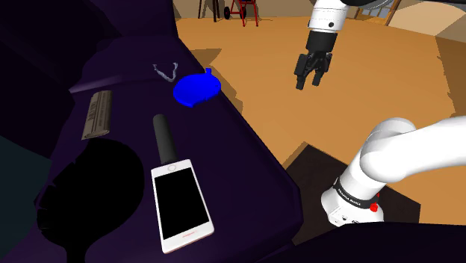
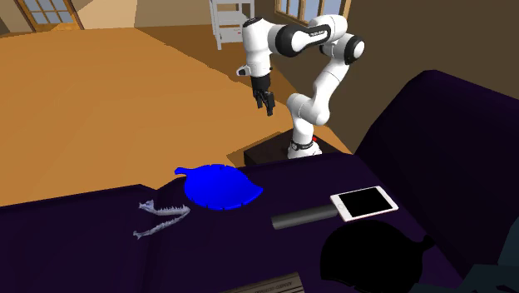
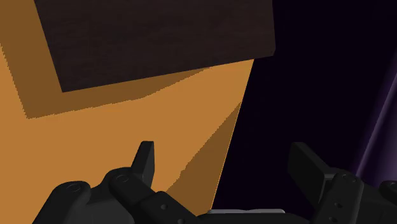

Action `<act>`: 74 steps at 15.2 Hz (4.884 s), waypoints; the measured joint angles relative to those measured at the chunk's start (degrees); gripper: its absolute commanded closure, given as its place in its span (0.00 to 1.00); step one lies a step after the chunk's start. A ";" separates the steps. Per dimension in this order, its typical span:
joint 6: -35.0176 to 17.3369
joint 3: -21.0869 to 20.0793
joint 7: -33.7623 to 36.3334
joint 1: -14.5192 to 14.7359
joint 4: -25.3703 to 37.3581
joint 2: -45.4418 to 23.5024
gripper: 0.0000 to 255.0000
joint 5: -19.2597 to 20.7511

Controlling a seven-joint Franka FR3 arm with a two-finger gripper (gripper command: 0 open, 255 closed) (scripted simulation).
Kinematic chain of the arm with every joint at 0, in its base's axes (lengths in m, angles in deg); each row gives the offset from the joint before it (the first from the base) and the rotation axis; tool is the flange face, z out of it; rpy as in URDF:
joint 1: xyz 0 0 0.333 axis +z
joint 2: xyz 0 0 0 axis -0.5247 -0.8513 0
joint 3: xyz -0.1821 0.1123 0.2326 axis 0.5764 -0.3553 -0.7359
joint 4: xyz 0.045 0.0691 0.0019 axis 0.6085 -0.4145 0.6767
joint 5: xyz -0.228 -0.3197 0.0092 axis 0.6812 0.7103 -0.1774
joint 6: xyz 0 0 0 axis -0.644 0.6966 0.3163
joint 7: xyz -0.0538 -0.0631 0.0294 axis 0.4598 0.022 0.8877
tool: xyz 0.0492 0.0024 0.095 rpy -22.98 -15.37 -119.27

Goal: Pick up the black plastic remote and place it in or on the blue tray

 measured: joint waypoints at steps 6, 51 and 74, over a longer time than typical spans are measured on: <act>-2.54 -6.05 7.07 1.38 1.43 -2.81 0.00 -3.46; -9.06 -40.33 70.56 14.05 56.71 -69.38 0.00 20.02; -0.78 -40.42 70.10 16.02 66.26 -70.58 1.00 20.56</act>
